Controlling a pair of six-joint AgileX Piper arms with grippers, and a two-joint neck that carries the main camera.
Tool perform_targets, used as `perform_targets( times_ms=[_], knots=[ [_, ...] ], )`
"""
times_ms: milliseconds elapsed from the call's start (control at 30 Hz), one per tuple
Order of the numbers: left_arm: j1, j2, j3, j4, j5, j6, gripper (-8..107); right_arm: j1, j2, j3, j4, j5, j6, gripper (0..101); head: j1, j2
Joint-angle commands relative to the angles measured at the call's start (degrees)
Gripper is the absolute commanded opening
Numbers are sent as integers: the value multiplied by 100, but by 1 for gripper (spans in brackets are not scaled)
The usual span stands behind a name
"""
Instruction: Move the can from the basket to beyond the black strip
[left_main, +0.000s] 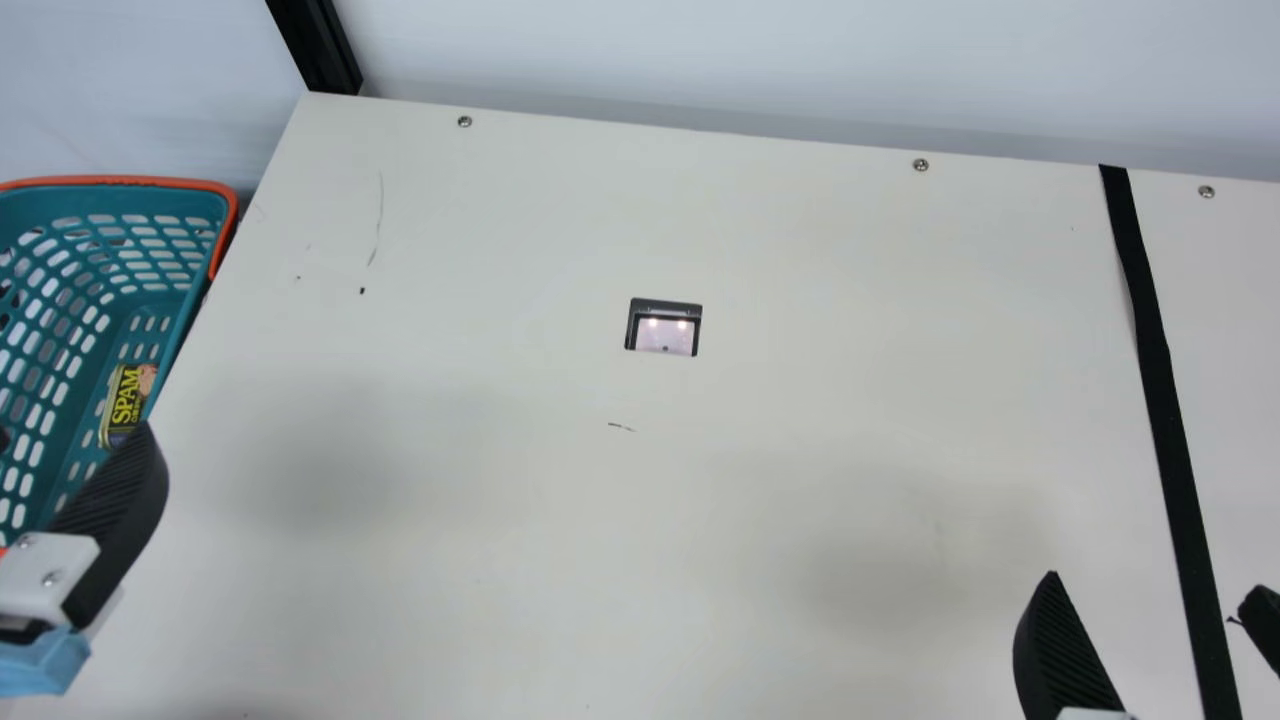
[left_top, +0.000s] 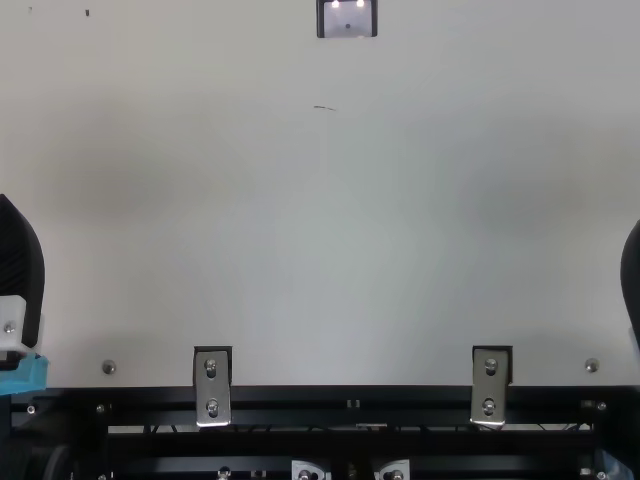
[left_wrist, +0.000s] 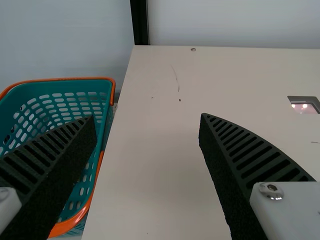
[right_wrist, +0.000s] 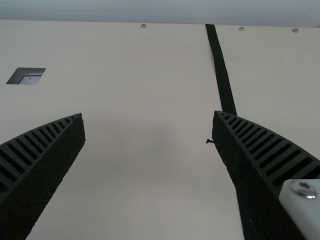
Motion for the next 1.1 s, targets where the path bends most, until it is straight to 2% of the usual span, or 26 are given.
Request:
perform_targets(
  times_ms=[0,1067],
  knots=[
    [0,0,0,0,0,0,90,0,0,0,0,0,0,101,-173,85],
    [0,0,0,0,0,0,90,0,0,0,0,-6,0,101,-173,85]
  ],
)
